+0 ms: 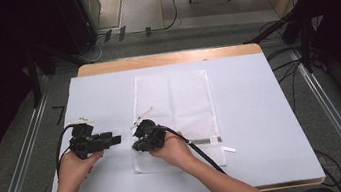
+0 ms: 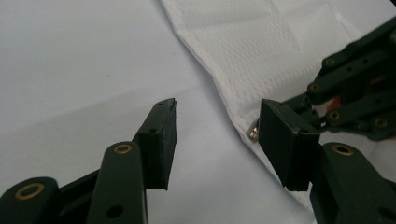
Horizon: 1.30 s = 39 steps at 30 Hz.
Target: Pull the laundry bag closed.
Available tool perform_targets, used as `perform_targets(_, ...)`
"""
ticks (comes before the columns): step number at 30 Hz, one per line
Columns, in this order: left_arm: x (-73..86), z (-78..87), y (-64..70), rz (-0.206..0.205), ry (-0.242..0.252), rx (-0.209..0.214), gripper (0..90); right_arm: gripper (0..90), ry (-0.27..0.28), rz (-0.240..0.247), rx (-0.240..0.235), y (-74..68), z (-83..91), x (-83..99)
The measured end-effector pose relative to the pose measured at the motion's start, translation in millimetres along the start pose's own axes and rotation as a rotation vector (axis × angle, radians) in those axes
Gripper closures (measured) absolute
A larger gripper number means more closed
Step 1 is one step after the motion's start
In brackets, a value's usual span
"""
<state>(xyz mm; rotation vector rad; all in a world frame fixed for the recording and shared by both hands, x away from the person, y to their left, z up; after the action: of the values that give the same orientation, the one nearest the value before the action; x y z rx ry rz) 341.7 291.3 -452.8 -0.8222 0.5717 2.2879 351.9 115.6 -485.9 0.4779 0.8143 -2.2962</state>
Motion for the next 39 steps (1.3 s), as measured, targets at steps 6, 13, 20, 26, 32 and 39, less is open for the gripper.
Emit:
perform_targets(6, 0.3, -0.3, 7.6, -0.023, -0.004, 0.030, 47.6, 87.1, 0.037, 0.002, -0.015, -2.3, 13.2, -7.5)
perform_targets(13, 0.5, -6.6, 23.3, -0.080, -0.037, 0.071, 47.5, 87.1, 0.040, 0.003, -0.026, -3.0, 19.1, -9.0)
perform_targets(20, 1.3, -14.3, 28.7, -0.104, -0.068, 0.109, 47.6, 87.1, 0.067, 0.009, -0.031, -3.6, 27.0, -15.0)
perform_targets(26, 2.1, -28.7, 36.9, -0.150, -0.135, 0.146, 49.1, 87.1, 0.068, 0.025, -0.037, -6.7, 30.3, -15.1)
perform_targets(32, 2.6, -34.8, 40.5, -0.171, -0.173, 0.167, 56.2, 87.1, 0.055, 0.034, -0.075, -11.4, 33.7, -12.5)
perform_targets(39, 1.8, -34.9, 37.9, -0.171, -0.160, 0.181, 64.6, 87.2, 0.042, 0.039, -0.096, -12.6, 34.3, -10.2)
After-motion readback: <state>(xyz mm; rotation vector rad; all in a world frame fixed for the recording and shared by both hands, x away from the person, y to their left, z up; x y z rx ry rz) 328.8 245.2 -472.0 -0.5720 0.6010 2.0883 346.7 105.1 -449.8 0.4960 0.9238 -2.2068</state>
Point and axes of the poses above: each handheld gripper's, and its own axes: z roughly backward along the jaws, x roughly out of its underside, y roughly to its right, the point moved 4 cm from there along -z, roughly forward along the jaws, and after that the axes turned 15 degrees about -z, right-handed, at the moved point
